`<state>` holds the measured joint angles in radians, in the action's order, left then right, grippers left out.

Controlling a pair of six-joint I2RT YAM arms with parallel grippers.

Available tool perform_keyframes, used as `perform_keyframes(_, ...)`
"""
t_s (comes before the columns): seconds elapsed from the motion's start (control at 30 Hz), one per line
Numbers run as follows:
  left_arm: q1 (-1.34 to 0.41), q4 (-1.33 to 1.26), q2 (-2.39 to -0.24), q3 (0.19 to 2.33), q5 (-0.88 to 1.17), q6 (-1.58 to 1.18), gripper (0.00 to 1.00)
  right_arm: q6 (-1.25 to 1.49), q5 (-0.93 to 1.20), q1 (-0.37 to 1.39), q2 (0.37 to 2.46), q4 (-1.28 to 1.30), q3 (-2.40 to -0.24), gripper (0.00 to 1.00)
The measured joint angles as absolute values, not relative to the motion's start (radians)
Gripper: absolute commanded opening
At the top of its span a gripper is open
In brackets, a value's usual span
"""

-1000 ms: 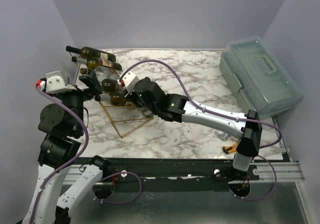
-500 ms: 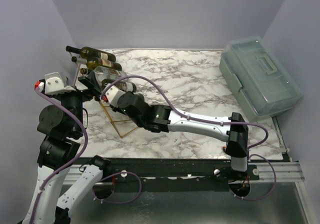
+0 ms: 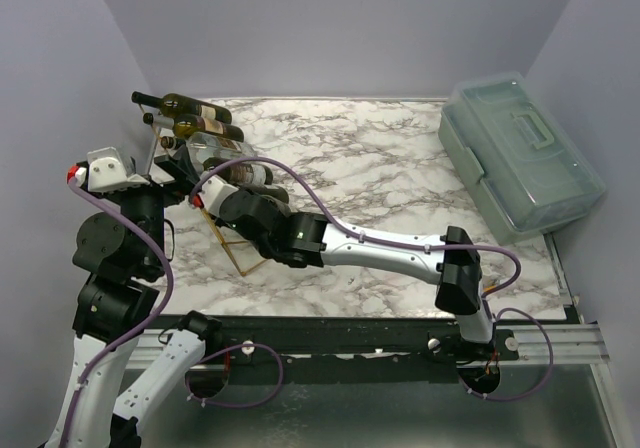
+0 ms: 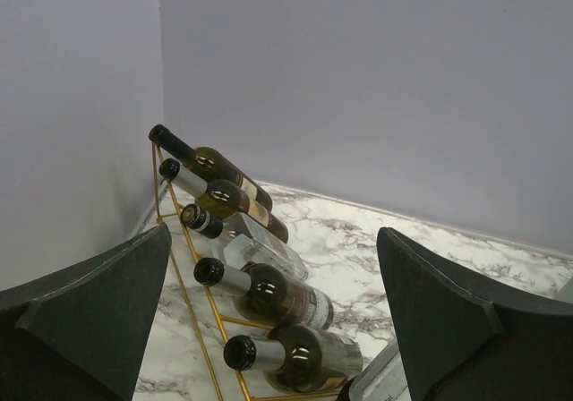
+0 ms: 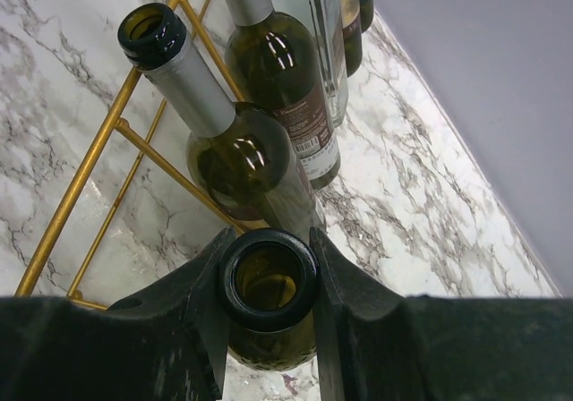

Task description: Put the wine bottle on the wine rack

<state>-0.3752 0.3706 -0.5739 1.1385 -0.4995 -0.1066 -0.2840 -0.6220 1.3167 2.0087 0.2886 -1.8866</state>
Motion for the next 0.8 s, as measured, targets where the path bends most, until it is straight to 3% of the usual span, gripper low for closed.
perform_keyframes(0.8, -0.375, 0.387, -0.567, 1.139, -0.531, -0.109, 0.99, -0.205, -0.614, 1.339, 2.076, 0.410, -2.006, 0.62)
